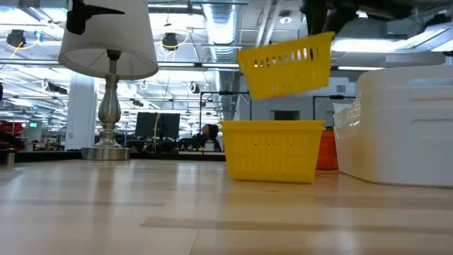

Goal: Stack baskets by color
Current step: Stack the bottom yellow bin on the top yellow bin

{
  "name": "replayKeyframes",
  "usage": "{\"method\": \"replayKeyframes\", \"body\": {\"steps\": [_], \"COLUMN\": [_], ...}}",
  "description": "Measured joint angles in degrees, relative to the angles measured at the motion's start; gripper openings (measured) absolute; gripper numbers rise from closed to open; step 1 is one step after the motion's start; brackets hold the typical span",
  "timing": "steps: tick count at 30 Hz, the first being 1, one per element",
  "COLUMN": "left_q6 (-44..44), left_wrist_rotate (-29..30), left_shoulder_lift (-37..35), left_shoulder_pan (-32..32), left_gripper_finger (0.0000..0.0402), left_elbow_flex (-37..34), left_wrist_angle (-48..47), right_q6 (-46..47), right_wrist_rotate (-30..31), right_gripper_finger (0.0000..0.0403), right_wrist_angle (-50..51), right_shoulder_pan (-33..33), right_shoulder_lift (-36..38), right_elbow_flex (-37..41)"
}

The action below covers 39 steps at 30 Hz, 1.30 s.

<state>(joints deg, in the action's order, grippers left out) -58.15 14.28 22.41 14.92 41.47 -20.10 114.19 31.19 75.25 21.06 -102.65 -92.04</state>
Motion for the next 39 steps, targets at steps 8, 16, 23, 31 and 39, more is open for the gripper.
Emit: {"method": "replayKeyframes", "body": {"steps": [8, 16, 23, 31, 39], "left_q6": [0.16, 0.28, 0.31, 0.31, 0.35], "left_wrist_rotate": [0.00, 0.02, 0.02, 0.09, 1.29], "left_shoulder_lift": [0.07, 0.07, 0.07, 0.07, 0.07], "left_shoulder_pan": [0.00, 0.00, 0.00, 0.00, 0.00], "left_gripper_finger": [0.0247, 0.0247, 0.0247, 0.0247, 0.0247], "left_elbow_flex": [0.00, 0.00, 0.00, 0.00, 0.00], "left_wrist_angle": [-0.28, -0.47, -0.59, -0.60, -0.61], "right_q6": [-1.52, -1.51, 0.17, -0.02, -2.20], "right_wrist_rotate": [-1.73, -4.12, -4.51, -5.17, -5.43], "right_gripper_finger": [0.0019, 0.0013, 0.0029, 0.0032, 0.0064], "right_wrist_angle": [-13.93, -17.46, -17.52, -17.29, -17.20], "right_shoulder_pan": [-1.18, -1.66, -1.35, -1.05, -1.70], "right_shoulder_lift": [0.04, 0.07, 0.02, -0.74, -0.76], "right_elbow_flex": [7.87, 10.15, 10.15, 10.15, 10.15]}}
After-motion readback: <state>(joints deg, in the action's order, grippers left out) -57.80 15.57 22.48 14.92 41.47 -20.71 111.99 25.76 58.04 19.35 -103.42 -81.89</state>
